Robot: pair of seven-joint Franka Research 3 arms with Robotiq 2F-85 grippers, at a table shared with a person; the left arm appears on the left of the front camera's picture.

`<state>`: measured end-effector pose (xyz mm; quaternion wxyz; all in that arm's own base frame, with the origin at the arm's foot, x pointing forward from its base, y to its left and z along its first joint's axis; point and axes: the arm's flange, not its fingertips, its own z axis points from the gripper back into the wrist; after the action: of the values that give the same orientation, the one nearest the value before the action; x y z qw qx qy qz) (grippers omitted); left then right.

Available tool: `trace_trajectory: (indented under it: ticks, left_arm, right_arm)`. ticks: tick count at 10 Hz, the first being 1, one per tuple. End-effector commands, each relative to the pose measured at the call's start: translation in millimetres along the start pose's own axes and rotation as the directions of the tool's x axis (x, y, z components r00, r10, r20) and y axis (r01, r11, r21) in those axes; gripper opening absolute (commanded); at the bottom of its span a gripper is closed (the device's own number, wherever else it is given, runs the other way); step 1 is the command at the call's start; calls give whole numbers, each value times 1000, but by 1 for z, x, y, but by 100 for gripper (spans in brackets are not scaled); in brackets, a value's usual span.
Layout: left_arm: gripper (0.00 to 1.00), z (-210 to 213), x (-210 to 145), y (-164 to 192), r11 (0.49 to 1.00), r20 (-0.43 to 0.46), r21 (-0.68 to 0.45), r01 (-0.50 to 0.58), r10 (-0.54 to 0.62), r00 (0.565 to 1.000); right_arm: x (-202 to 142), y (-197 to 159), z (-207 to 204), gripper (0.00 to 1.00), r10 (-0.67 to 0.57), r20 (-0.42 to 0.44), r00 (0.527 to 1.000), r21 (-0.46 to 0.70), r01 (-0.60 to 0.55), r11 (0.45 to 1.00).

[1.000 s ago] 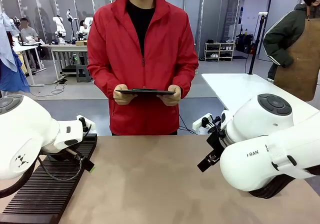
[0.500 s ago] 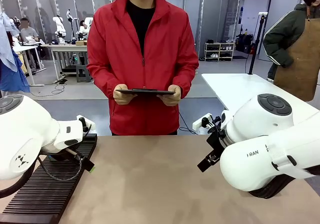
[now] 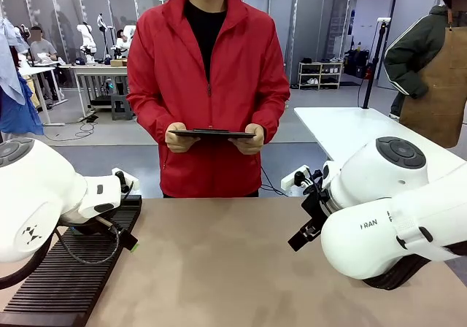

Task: Inspect the PCB.
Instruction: Pick up the Blank PCB and present it to the human.

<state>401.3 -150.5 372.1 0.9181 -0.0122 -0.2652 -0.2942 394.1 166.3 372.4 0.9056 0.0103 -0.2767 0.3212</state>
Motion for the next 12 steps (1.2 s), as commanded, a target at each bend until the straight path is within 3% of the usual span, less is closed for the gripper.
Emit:
trace_trajectory:
  ticks: [1, 4, 7, 9, 12]
  left_arm:
    - [100, 0, 0, 0, 1000, 0, 0, -1, 1, 1000]
    - [100, 0, 0, 0, 1000, 0, 0, 0, 0, 1000]
    - [100, 36, 18, 21, 986, 21, -152, -67, 71, 997]
    - [100, 61, 20, 42, 945, 31, -299, -133, 149, 988]
    - [100, 90, -4, 84, 774, 33, -589, -231, 309, 951]
  right_arm:
    - [0, 0, 0, 100, -1, 0, 1000, 0, 1, 1000]
    - [0, 0, 0, 100, 0, 0, 1000, 0, 0, 1000]
    - [15, -33, 38, 100, -119, 28, 992, 82, 117, 990]
    - [17, -53, 64, 100, -175, 36, 984, 231, 162, 959]
    - [-5, -85, 99, 100, -305, 67, 950, 547, 221, 808]
